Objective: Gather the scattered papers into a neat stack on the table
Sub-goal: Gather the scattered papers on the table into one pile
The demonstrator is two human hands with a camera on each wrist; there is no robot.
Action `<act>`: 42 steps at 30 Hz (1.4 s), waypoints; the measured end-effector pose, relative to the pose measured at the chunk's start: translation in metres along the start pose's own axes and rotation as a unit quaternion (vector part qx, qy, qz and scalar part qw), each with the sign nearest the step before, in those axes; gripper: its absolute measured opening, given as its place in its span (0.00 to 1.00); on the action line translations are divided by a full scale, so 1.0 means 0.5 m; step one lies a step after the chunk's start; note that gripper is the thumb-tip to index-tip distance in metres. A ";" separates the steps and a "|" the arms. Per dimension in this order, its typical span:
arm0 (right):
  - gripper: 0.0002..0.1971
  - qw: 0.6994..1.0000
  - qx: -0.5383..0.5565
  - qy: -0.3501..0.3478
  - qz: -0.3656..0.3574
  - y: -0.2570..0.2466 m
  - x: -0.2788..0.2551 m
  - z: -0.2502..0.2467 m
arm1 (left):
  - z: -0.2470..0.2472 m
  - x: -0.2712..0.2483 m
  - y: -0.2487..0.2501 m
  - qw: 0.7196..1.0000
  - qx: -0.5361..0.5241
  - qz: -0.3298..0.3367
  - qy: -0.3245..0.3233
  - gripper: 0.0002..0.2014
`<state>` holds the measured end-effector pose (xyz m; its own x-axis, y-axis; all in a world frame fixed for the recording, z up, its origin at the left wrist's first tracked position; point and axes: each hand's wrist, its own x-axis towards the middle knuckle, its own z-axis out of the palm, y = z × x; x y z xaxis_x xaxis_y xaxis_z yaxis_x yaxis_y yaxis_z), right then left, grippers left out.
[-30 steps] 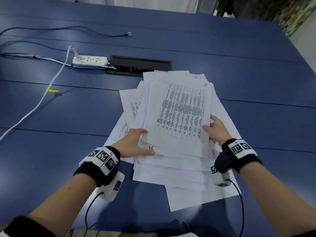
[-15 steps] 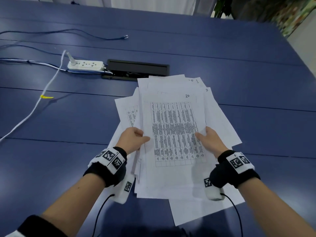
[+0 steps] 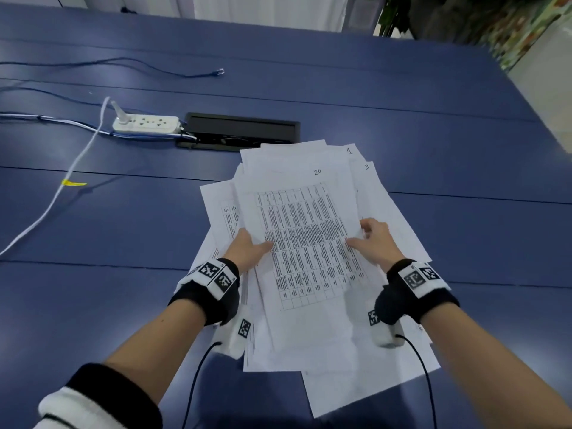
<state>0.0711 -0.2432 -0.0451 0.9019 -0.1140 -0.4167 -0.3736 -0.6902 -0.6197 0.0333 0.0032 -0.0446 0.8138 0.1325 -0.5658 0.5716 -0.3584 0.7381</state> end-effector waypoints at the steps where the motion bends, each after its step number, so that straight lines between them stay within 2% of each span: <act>1: 0.24 1.000 0.013 -0.008 -0.006 0.000 0.005 0.002 | 0.003 0.003 0.002 1.000 0.007 0.003 0.006 0.25; 4: 0.16 0.997 0.069 -0.019 -0.015 0.006 0.008 0.002 | 0.001 0.012 -0.004 0.999 -0.037 0.016 0.020 0.26; 7: 0.09 0.997 0.070 -0.006 -0.013 0.006 0.010 -0.006 | -0.013 0.017 -0.017 0.995 -0.095 0.022 0.033 0.25; 10: 0.05 0.993 0.115 -0.037 -0.015 -0.008 0.013 -0.007 | -0.020 0.016 -0.025 0.990 -0.133 0.024 0.031 0.28; 15: 0.04 0.979 0.193 -0.064 -0.016 -0.021 0.013 -0.006 | -0.023 0.008 -0.012 0.982 -0.186 0.028 -0.023 0.32; 17: 0.03 0.977 0.203 -0.060 -0.010 -0.021 0.015 -0.008 | -0.022 0.009 -0.008 0.976 -0.213 0.028 -0.021 0.31; 19: 0.09 0.981 0.186 -0.048 -0.011 -0.024 0.005 -0.007 | -0.020 0.012 -0.009 0.973 -0.229 0.032 -0.007 0.30; 22: 0.24 0.979 0.185 -0.083 -0.013 -0.023 -0.018 0.005 | -0.018 0.010 -0.010 0.979 -0.191 0.050 -0.040 0.32; 24: 0.30 0.978 0.181 -0.105 0.001 -0.022 -0.020 0.011 | -0.017 0.007 -0.008 0.982 -0.167 0.058 -0.065 0.34; 28: 0.29 0.982 0.148 -0.121 0.005 -0.021 -0.007 0.011 | -0.015 0.009 -0.002 0.980 -0.184 0.050 -0.056 0.37; 31: 0.28 0.978 0.138 -0.158 0.002 -0.016 -0.010 0.015 | -0.011 0.010 -0.004 0.981 -0.177 0.038 -0.073 0.32; 34: 0.24 0.974 0.190 -0.123 0.011 -0.007 -0.010 0.021 | -0.010 0.010 -0.012 0.984 -0.174 0.019 -0.040 0.26; 39: 0.21 0.978 0.186 -0.092 -0.003 -0.005 -0.018 0.028 | -0.009 0.005 -0.014 0.993 -0.114 0.014 0.016 0.20; 40: 0.21 0.979 0.183 -0.089 -0.008 -0.007 -0.018 0.027 | -0.009 0.004 -0.013 0.996 -0.089 0.017 0.024 0.20; 42: 0.21 0.981 0.173 -0.089 -0.021 -0.012 -0.021 0.028 | -0.011 0.010 -0.014 0.998 -0.038 0.011 0.046 0.28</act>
<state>0.0611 -0.2277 -0.0464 0.8776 0.0576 -0.4759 -0.4155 -0.4037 -0.8151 0.0339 0.0115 -0.0504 0.8307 0.2106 -0.5154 0.5566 -0.2922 0.7777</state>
